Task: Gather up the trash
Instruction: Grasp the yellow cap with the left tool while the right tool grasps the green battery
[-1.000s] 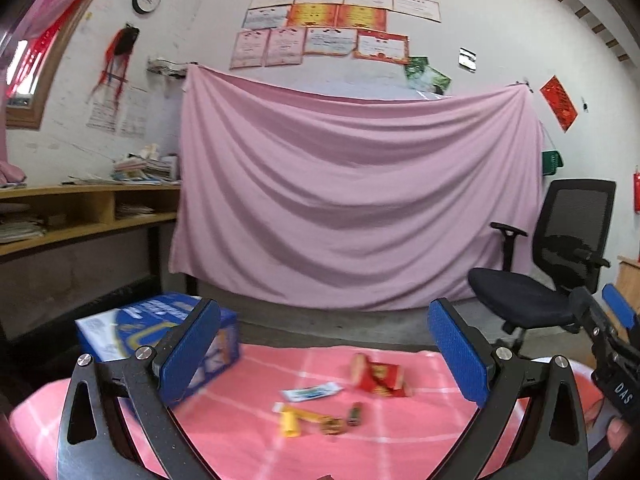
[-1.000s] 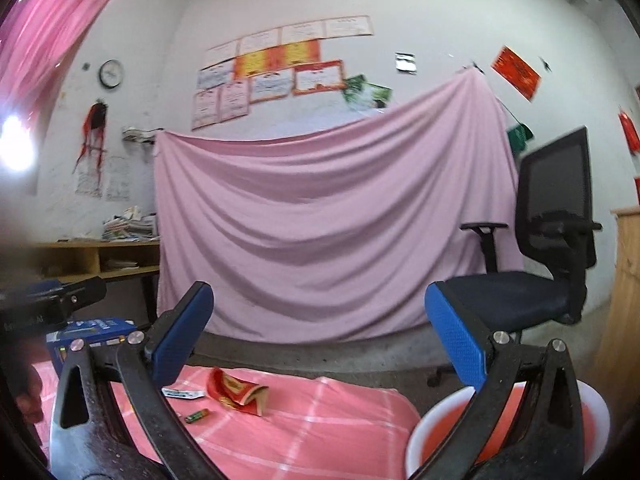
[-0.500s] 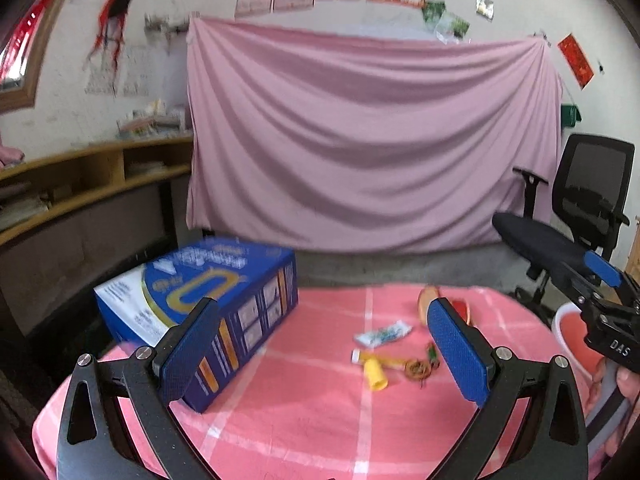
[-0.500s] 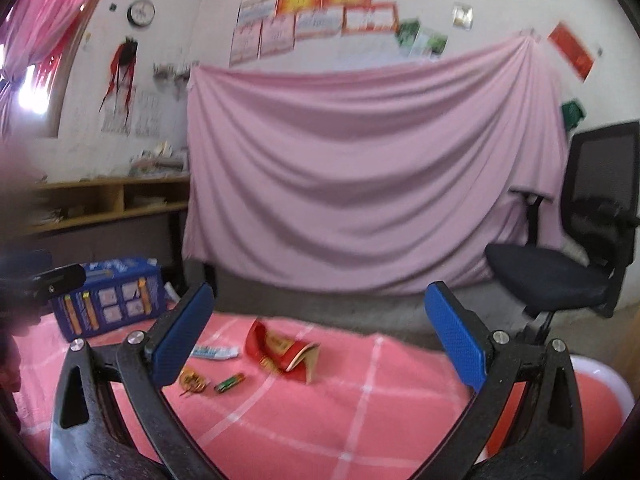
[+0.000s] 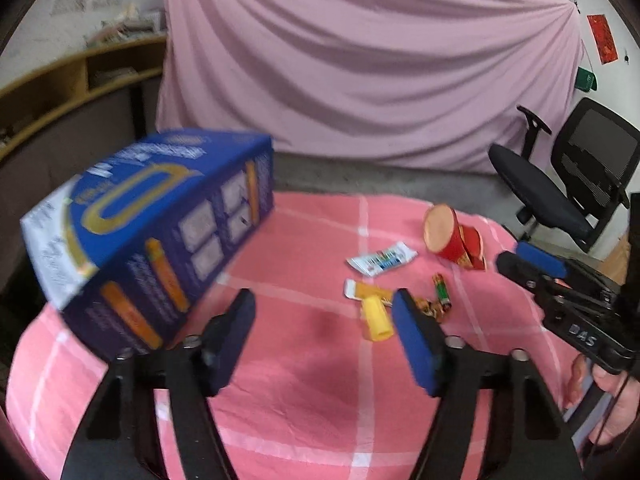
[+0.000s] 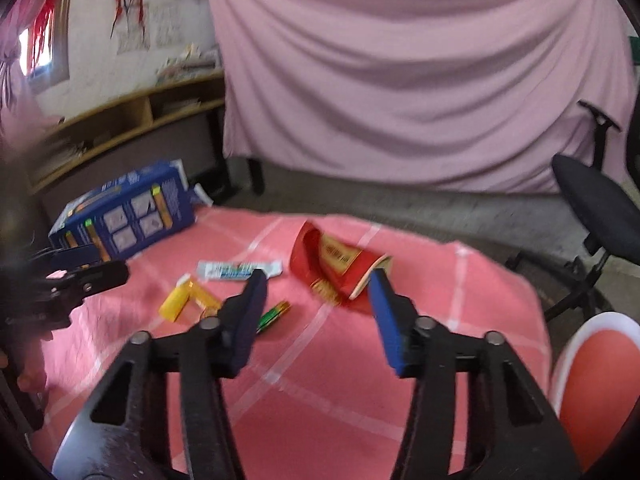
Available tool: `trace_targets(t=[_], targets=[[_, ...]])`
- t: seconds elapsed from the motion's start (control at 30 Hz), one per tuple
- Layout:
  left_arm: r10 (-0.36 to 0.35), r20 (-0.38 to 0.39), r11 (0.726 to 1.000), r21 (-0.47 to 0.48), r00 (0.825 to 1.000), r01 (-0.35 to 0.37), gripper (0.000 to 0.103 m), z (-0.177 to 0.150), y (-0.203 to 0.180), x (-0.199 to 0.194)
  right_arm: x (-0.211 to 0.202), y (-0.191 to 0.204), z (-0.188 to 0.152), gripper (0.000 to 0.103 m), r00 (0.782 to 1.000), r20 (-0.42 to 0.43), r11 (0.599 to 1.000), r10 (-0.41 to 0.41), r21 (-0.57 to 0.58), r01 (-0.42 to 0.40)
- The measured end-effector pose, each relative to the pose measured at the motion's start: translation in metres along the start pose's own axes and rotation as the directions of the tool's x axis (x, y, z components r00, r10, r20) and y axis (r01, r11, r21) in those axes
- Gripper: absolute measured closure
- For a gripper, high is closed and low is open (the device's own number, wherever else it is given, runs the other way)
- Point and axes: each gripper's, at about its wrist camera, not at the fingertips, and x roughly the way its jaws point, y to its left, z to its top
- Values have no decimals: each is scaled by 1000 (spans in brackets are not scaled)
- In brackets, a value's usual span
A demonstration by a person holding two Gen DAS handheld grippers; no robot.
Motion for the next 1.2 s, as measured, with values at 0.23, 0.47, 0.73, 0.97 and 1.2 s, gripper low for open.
trace_targets(t=[0.23, 0.47, 0.73, 0.97, 1.2], targets=[[-97, -81, 995, -8, 992, 97, 68, 2, -6, 14, 30, 4, -1, 59, 988, -140, 998, 63, 7, -63], [-109, -151, 994, 3, 983, 110, 81, 5, -15, 28, 47, 13, 0, 64, 975, -213, 997, 67, -14, -72], [-96, -170, 995, -8, 981, 96, 90, 6, -13, 32, 53, 11, 1, 66, 966, -240, 995, 95, 16, -94], [-94, -163, 996, -6, 982, 95, 91, 7, -9, 29, 59, 19, 0, 66, 956, -270, 993, 112, 5, -115], [-117, -151, 993, -44, 982, 111, 91, 5, -5, 28, 62, 19, -3, 67, 947, -294, 992, 126, 20, -126]])
